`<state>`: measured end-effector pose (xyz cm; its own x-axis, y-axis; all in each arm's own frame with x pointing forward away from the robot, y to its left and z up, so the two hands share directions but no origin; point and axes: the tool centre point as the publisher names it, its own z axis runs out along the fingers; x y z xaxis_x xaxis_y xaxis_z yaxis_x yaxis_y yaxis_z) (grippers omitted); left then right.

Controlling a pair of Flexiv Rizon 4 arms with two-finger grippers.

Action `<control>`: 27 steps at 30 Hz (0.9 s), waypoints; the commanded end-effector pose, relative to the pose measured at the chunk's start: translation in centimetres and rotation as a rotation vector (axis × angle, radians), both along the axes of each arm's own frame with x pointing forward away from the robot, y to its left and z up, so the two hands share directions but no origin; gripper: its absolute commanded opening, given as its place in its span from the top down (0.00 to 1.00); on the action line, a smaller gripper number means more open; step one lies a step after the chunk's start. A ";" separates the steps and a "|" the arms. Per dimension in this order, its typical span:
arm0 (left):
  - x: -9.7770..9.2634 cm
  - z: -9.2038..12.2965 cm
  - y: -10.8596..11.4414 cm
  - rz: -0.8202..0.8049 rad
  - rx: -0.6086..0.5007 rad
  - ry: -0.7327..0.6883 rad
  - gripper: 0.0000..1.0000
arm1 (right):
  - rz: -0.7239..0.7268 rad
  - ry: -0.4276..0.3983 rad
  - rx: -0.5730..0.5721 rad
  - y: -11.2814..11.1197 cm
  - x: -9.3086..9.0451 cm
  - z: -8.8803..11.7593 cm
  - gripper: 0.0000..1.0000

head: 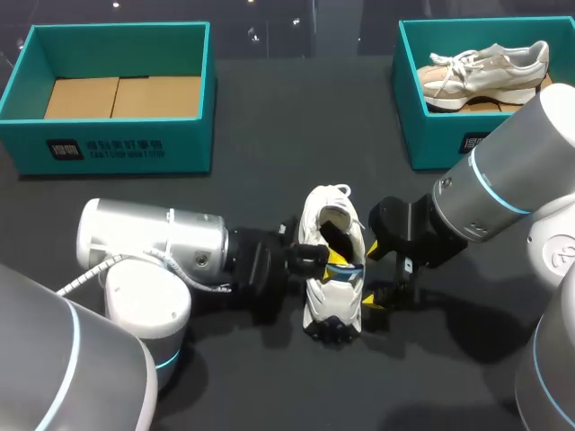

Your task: Take the shoe out of the shoebox, open the shoe tongue, remove and reinsert the insole, then place the shoe into the shoebox

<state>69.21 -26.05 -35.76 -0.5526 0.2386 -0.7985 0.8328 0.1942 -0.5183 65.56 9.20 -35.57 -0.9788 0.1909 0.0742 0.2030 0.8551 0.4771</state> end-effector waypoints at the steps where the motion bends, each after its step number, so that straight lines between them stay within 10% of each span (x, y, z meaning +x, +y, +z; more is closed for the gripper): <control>1: 0.6 -0.3 -0.1 -0.008 0.001 0.022 1.00 | -0.002 -0.003 -0.002 0.0 -0.1 -0.1 0.00; 6: 0.0 0.8 0.4 -0.021 -0.019 0.057 0.78 | -0.002 -0.003 -0.002 0.0 -0.1 -0.1 0.00; 27: -2.6 3.2 0.6 -0.131 -0.012 0.150 0.74 | -0.002 -0.003 -0.002 0.0 -0.1 -0.1 0.00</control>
<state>66.36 -25.37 -32.86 -0.6315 0.2917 -0.7184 0.7644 0.0787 -0.6400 65.56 9.20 -35.57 -0.9788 0.1909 0.0742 0.2029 0.8551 0.4771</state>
